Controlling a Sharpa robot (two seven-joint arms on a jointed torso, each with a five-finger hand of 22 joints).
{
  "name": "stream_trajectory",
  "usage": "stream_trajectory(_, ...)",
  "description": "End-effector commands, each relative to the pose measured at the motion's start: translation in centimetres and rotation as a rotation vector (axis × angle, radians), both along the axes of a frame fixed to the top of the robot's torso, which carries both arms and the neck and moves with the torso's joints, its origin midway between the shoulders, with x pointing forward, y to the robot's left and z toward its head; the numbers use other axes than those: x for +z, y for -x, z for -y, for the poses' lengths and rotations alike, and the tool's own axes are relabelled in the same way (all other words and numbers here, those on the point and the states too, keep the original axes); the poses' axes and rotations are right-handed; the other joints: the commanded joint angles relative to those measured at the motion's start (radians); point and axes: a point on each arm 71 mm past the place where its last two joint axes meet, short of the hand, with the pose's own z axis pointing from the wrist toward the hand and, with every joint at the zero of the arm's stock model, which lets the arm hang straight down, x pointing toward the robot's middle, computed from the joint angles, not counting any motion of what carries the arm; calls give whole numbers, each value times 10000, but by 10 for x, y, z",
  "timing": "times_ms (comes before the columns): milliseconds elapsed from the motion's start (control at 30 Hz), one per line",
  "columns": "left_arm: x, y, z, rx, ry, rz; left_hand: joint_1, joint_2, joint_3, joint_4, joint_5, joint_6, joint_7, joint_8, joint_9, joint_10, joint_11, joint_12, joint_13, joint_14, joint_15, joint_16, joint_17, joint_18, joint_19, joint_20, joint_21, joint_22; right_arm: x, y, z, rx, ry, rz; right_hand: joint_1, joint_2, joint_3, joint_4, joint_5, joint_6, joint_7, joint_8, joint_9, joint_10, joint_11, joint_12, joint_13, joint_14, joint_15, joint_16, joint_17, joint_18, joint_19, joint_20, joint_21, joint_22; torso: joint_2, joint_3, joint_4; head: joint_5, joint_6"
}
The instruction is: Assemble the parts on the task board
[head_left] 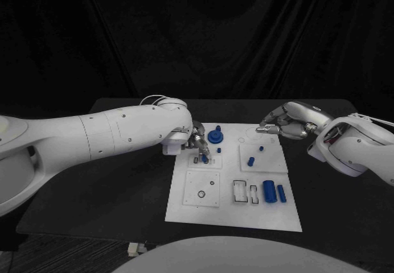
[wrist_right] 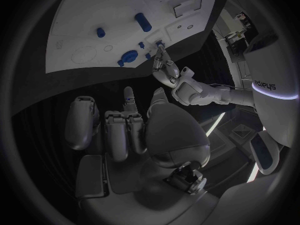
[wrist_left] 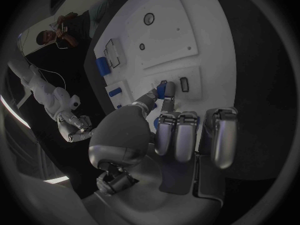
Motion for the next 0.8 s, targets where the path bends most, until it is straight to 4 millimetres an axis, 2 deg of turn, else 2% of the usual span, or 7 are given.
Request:
stream_trajectory(33, -6, 5, 4, -129, 114, -292, -36, 31, 755, -701, -15, -64, -9, -40, -9, 1071, -76, 36, 2630, 1062, -57, 27, 2628, 193, 110, -52, -42, 1530, -2, 0, 0, -115, 67, -102, 72, 7, -46, 15, 69, 65, 11, -64, -15, 1060, 81, 36, 2634, 1047, 56, 30, 2635, 55, -69, -32, -43, 1729, 2, 1, 4, -3, -2)
stream_trajectory(800, -8, 4, 4, -82, 127, -346, -26, 25, 750, -668, -39, -91, -4, -46, 18, 1071, -75, 36, 2630, 1062, -61, 27, 2628, 214, 53, -56, -124, 1461, -2, 1, 1, -131, 68, -104, 79, 11, -57, 18, 67, 63, 13, -70, -16, 1060, 84, 36, 2634, 1047, 57, 30, 2635, 68, -100, -30, -104, 1712, -2, -3, 1, 16, -2)
